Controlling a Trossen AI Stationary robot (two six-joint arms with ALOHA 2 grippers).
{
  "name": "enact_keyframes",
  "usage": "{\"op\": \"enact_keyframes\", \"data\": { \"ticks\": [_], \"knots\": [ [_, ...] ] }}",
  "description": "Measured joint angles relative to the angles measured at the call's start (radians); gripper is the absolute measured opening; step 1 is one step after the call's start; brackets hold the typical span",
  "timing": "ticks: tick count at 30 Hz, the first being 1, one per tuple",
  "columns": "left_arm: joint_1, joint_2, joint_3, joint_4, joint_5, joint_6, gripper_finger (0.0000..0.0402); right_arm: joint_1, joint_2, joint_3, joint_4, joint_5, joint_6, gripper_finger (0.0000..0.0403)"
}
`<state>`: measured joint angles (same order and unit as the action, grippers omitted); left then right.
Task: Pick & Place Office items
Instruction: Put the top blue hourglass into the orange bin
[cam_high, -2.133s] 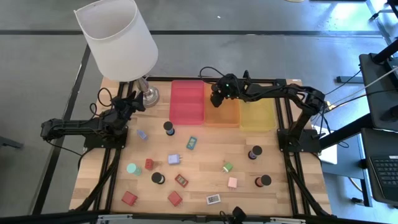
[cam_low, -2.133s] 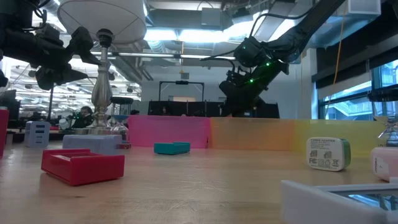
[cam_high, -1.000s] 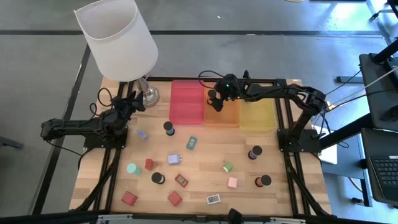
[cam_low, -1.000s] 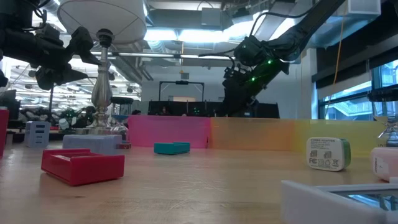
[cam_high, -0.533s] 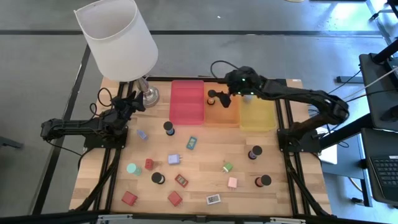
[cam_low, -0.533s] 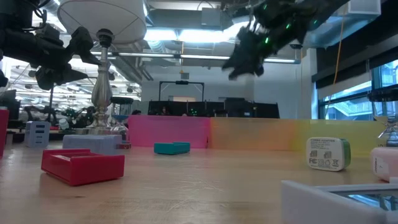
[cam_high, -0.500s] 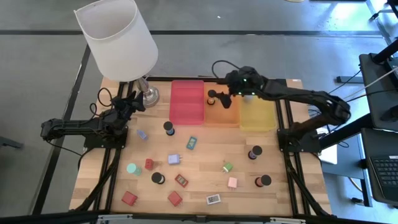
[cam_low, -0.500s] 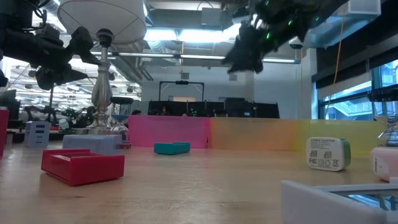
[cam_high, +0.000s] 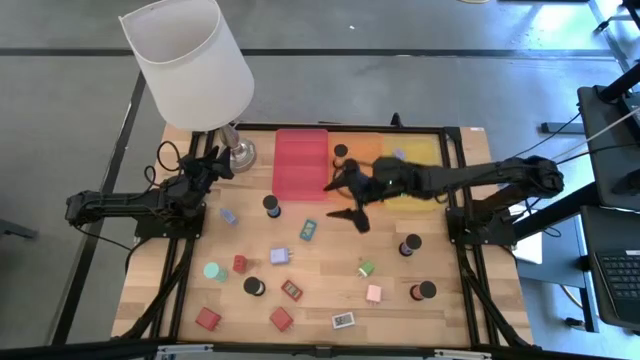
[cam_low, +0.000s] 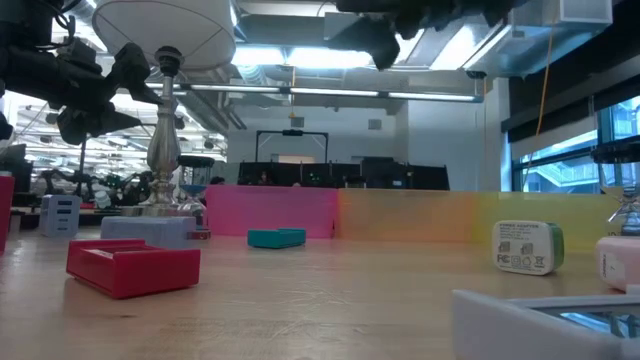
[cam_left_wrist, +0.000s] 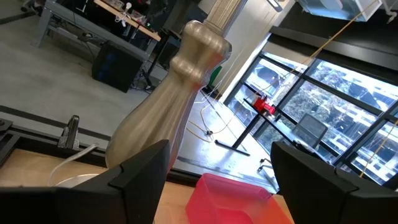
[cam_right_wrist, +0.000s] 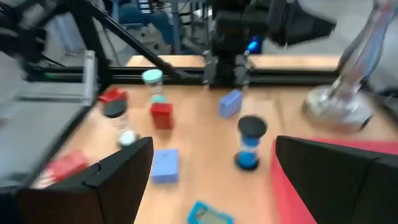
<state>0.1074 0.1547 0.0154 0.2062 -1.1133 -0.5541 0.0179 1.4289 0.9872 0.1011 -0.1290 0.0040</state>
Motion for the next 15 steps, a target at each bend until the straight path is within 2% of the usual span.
{"op": "enact_keyframes", "data": {
  "ticks": [3, 10, 15],
  "knots": [
    [0.0, 0.0, 0.0, 0.0, 0.0, 0.0, 0.0276, 0.062, 0.036, 0.0, 0.041, 0.062, -0.066, 0.0341],
    [0.0, 0.0, 0.0, 0.0, 0.005, 0.0, 0.0276, 0.117, 0.136, 0.0, 0.158, 0.03, -0.02, 0.0341],
    [0.0, 0.0, 0.0, 0.0, 0.006, 0.0, 0.0276, 0.119, 0.194, 0.0, 0.184, -0.048, -0.01, 0.0341]
  ]
}}
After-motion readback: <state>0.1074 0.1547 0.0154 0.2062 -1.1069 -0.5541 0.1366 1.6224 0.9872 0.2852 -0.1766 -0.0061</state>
